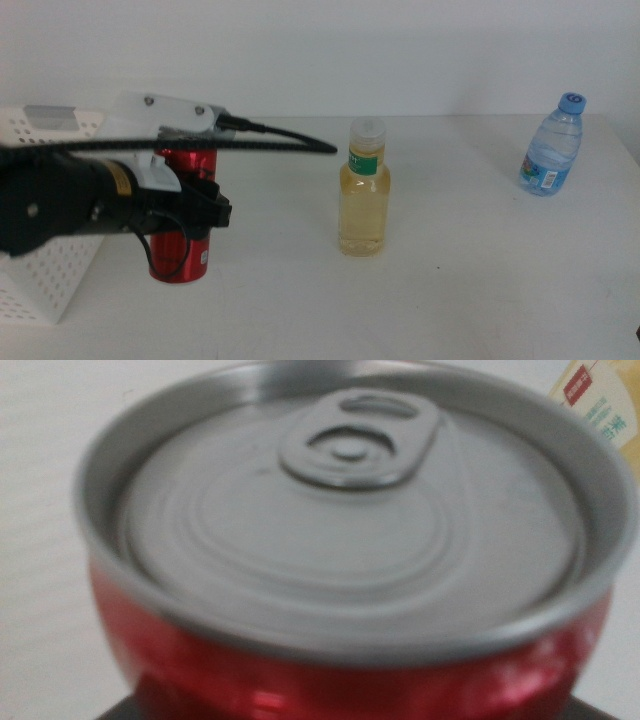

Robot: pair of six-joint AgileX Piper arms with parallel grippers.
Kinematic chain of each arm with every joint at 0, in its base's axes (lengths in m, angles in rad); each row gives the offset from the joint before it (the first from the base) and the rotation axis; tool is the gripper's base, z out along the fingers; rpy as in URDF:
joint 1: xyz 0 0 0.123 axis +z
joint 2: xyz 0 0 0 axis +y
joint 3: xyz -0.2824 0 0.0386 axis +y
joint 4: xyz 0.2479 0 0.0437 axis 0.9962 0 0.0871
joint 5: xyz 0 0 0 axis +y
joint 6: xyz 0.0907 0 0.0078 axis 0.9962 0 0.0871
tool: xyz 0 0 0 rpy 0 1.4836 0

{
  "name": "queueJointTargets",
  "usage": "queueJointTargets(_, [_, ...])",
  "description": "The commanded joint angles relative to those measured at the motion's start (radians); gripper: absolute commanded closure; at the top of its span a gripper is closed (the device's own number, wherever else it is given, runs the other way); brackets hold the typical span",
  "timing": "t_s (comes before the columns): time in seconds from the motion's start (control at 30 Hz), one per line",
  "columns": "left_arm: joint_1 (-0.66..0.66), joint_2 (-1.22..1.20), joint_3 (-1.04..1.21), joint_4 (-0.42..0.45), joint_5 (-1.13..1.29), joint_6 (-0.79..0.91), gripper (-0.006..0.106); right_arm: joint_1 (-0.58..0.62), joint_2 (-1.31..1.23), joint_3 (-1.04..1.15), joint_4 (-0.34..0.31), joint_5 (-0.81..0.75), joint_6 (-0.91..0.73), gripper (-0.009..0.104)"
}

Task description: Use arms to grab the bottles and put them into the dustbin to the left of the table.

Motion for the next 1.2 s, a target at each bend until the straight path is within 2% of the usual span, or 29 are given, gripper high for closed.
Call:
queueJointTargets(0.0, [-0.002, -0.024, -0.093, 0.005, 0.024, -0.014, 0.105, -0.005, -0.026, -0.009, -0.010, -0.081, -0.009, 0.025])
queueJointTargets(0.17, [0.003, 0.016, -0.236, 0.025, 0.253, -0.014, 0.105, -0.005, -0.026, -0.009, -0.010, -0.081, -0.009, 0.025])
queueJointTargets(0.4, [0.100, 0.100, -0.452, 0.023, 0.537, -0.005, 0.105, -0.005, -0.026, -0.009, -0.010, -0.081, -0.009, 0.025])
queueJointTargets(0.53, [0.159, 0.135, -0.555, 0.023, 0.662, 0.055, 0.105, -0.005, -0.026, -0.009, -0.010, -0.081, -0.009, 0.025])
queueJointTargets(0.83, [0.329, 0.199, -0.698, -0.017, 0.841, 0.217, 0.105, -0.005, -0.026, -0.009, -0.010, -0.081, -0.009, 0.025])
queueJointTargets(1.17, [0.518, 0.265, -0.819, -0.016, 0.941, 0.329, 0.105, -0.005, -0.026, -0.009, -0.010, -0.081, -0.009, 0.025])
